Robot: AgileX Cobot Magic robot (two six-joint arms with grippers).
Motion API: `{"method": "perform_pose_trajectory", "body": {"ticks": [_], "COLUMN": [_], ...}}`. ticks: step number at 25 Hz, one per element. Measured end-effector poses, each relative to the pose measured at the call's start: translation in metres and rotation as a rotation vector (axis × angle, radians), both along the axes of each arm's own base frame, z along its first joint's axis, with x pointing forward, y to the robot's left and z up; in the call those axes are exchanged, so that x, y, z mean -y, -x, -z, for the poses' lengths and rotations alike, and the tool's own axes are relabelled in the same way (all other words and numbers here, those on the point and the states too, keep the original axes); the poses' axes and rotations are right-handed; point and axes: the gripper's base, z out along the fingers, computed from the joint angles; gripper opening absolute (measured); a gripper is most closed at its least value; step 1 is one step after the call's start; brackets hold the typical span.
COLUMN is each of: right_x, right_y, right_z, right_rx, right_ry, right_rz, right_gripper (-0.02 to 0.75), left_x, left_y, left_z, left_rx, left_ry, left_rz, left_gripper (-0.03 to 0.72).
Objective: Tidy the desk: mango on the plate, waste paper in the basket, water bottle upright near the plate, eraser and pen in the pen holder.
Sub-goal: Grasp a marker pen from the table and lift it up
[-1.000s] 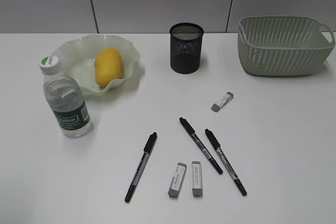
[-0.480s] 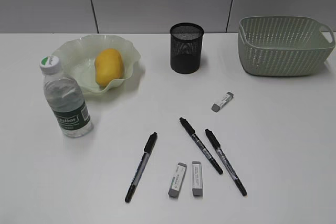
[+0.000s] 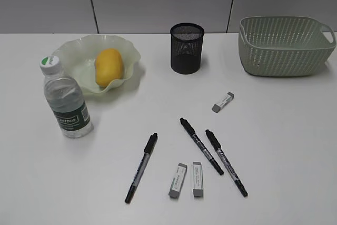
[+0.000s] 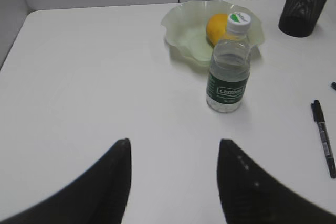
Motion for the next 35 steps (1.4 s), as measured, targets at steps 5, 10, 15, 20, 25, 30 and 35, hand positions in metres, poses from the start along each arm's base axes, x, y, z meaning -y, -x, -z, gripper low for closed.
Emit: {"method": "perform_pose_trajectory", "body": {"ticks": [5,10,15,20,25,30,35], "right_x": [-0.035,-0.074,-0.124,-0.156,-0.164,-0.165,-0.166], "right_y": [-0.085,-0.144,-0.173,-0.187,-0.191,-0.193,-0.195], "right_z": [0.029,0.071,0.109,0.133,0.144,0.144,0.144], "right_rx": [-0.192,-0.360,-0.461,-0.525,-0.528,-0.508,-0.494], "right_ry": [-0.050,-0.003,0.033,0.099,0.167,0.165,0.154], "right_rz": [-0.054,-0.130,-0.205,-0.236,-0.231,-0.224,-0.223], "right_gripper": [0.418,0.425,0.424,0.373,0.350,0.349,0.349], "left_x": [0.001,0.001,0.001,0.001,0.001,0.001,0.001], "left_y": [0.000,0.000,0.000,0.000,0.000,0.000,0.000], "left_z": [0.000,0.000,0.000,0.000,0.000,0.000,0.000], "left_rx": [-0.001,0.000,0.000,0.000,0.000,0.000,0.000], "left_ry": [0.002,0.004,0.005,0.005,0.005,0.005,0.005], "left_rz": [-0.031,-0.030,-0.030,-0.030,-0.030,-0.030,-0.030], "left_gripper": [0.393,0.375,0.347,0.318,0.279,0.250,0.246]}}
